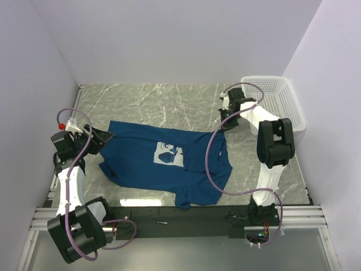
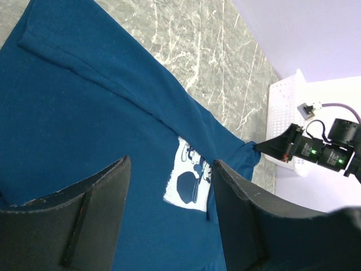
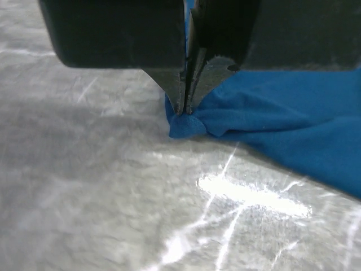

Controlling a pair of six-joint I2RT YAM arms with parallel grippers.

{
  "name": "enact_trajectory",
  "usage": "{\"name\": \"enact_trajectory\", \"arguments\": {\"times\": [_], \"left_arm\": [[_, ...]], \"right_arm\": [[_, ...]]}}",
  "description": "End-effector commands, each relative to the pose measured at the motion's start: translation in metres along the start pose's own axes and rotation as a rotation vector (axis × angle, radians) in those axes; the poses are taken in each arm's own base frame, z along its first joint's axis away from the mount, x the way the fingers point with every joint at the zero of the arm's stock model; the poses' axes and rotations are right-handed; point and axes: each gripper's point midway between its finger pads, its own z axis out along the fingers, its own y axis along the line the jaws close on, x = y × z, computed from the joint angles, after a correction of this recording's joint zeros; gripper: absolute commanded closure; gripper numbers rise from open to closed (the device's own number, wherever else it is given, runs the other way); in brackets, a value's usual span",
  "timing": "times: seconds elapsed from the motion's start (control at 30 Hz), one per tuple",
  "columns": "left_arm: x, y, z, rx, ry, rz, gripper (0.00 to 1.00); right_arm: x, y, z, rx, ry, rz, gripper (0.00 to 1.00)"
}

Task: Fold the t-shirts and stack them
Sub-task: Fold the tshirt

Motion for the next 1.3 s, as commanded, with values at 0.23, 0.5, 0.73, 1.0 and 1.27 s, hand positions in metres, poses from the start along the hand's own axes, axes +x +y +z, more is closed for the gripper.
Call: {"name": "enact_trajectory", "arguments": {"times": [0.23,0.5,0.73,1.0,1.27], "left_arm": [[-0.003,-0.006,0.001,0.037,-0.009,0.032,0.34],[-0.002,-0.005,0.002,0.031,-0.004,0.026,0.34],[-0.002,-0.003,0.002,0.026,-0.002,0.022,0.34],[-0.001,-0.004,0.003,0.033,0.001,0.022,0.34],[-0.001,-0.004,0.002,0.031,0.001,0.022,0.35]], "right_arm": [[-0.016,0.035,-0.037,-0.333,-0.093,0.249,1.00],[-0.019,0.075,-0.058,-0.607,-0.102,0.233,1.00],[-0.010,0.088,-0.066,-0.711,-0.099,0.173,1.00],[0.054,0.092,-0.057,-0.602,-0.005,-0.043,1.00],[0.116,0.117,-0.047,-0.477,0.093,-0.362,0.94]]}}
